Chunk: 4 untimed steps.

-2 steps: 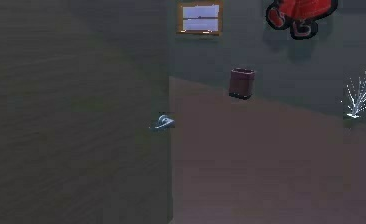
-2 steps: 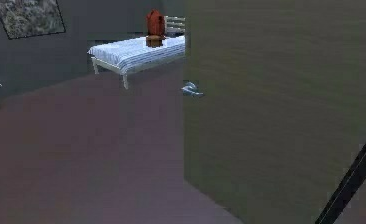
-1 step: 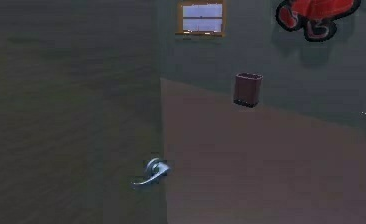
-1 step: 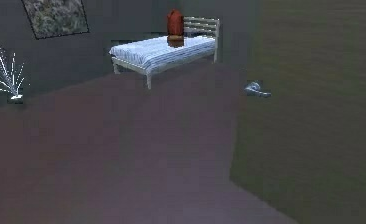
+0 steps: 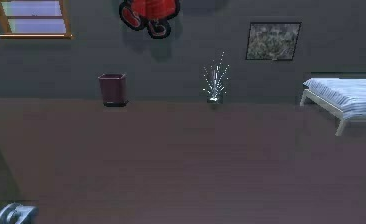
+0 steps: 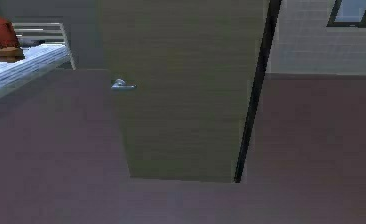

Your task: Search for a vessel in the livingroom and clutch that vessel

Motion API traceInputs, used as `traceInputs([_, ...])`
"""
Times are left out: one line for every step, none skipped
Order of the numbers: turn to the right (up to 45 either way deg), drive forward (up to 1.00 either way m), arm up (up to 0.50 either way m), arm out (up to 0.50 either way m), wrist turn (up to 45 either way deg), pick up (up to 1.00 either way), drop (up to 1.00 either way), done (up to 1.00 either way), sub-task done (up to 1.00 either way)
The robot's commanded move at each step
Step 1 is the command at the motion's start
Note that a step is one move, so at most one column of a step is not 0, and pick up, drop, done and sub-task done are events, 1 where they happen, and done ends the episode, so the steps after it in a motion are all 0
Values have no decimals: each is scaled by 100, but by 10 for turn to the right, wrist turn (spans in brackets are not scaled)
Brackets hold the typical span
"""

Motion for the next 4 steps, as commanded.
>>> traceInputs([0,65,0,0,0,0,0,0,0])
traceInputs([-450,0,0,0,0,0,0,0,0])
traceInputs([-150,0,0,0,0,0,0,0,0])
traceInputs([0,35,0,0,0,0,0,0,0])
